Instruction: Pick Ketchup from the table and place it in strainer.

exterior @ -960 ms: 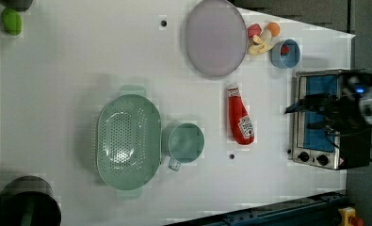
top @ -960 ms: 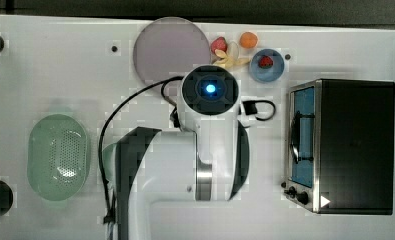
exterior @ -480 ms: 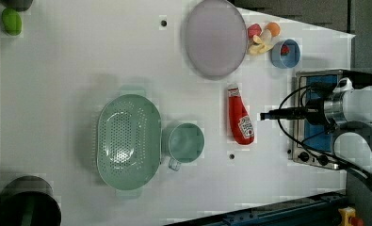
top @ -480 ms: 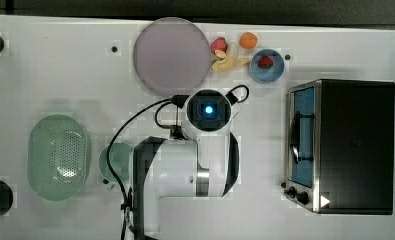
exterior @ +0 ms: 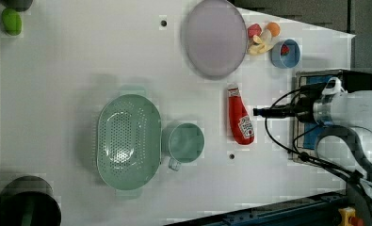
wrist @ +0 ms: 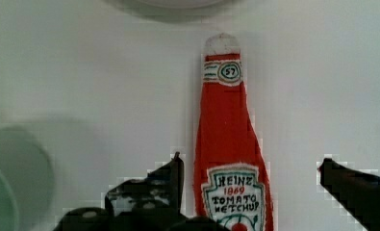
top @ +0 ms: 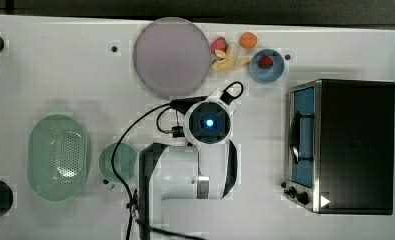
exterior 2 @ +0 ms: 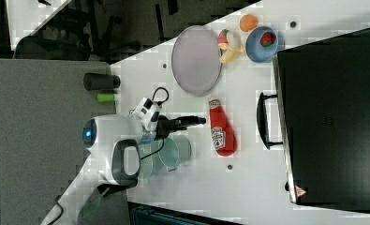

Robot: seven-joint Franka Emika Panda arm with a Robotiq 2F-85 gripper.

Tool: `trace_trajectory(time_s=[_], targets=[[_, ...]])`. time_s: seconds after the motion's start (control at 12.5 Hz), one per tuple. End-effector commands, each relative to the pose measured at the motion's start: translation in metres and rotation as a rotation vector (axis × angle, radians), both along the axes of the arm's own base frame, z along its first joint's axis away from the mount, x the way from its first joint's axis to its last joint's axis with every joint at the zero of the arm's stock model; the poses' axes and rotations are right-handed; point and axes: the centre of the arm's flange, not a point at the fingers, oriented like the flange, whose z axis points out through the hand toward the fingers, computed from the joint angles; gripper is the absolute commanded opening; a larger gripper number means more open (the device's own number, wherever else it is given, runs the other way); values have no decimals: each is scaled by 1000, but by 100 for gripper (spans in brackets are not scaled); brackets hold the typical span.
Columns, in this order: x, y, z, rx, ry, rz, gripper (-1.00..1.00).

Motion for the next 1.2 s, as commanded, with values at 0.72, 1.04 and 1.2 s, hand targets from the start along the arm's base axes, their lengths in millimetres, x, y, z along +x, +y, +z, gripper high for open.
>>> trace_trajectory(time_s=[0.72, 1.04, 1.2], targets=[[-30, -8, -124, 23, 40, 24, 43], [-18, -10, -88, 13, -20, 19, 26], [-14, -13, -56, 4, -40, 17, 26]])
